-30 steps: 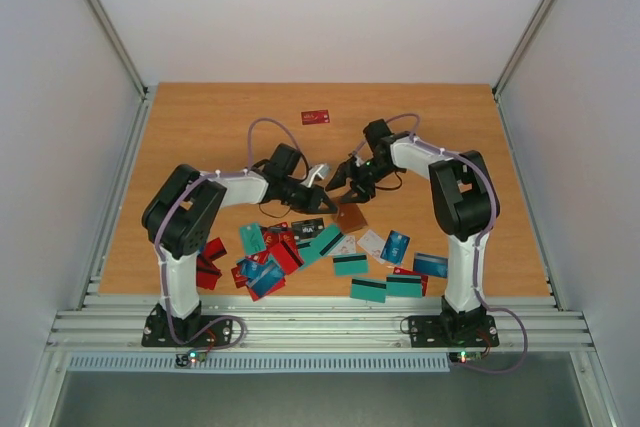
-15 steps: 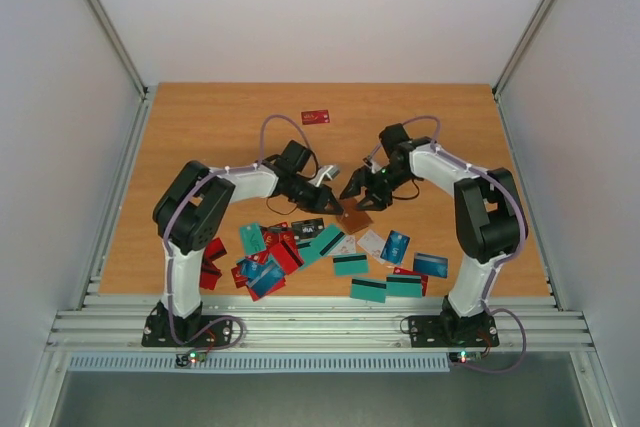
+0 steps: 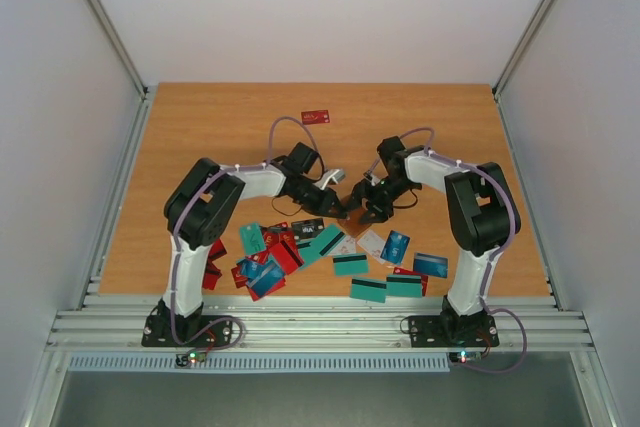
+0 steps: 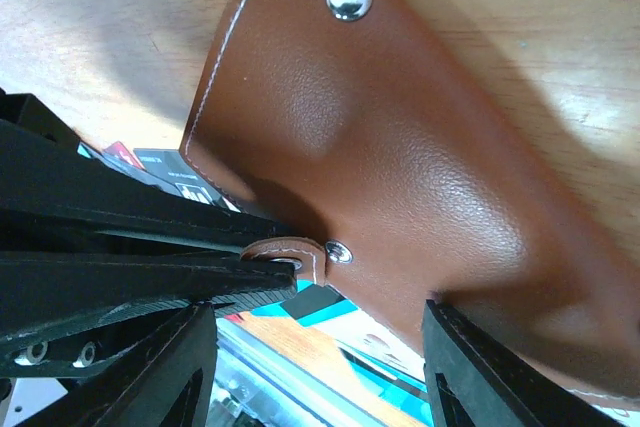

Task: Put the credit cards into the card holder

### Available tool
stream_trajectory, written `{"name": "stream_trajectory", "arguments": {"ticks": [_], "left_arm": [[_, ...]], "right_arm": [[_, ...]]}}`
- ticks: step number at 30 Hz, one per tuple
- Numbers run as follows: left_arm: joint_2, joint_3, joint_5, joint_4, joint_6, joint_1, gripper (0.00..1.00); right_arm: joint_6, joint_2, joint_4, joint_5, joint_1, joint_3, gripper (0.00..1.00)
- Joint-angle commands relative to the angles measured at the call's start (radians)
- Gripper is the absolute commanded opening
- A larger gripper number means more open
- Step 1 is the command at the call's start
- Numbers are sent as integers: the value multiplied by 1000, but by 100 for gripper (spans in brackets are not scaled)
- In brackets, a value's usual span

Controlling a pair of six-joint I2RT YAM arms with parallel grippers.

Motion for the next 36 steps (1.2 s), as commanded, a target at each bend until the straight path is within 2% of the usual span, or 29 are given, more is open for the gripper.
{"name": "stream_trajectory", "arguments": {"ticks": [1,11,17,20,24,30,36], "left_arm": [[28,38,66,34,36,-11,10],[59,76,85,27,40,-15,18],[-58,41,1,20,22,10,46],[-97,15,5,13,20,45,53],[-116,11,1,-82,98,63,51],[-79,47,0,-141,181,63,33],[-43,96,-7,-199,213,61,24]], "right_arm": [[-62,15,-5,52,-8,0,58],[-66,1,79,-31,-52,-44,58],[-64,-6,88,-43,-81,-73,57],[-68,1,92,-57,-88,-76,56],[-75,17,91,-70,-89,-73,56],[-84,27,83,-77,-90,-64,56],[-75,40,97,-85,-90,-65,56]]}}
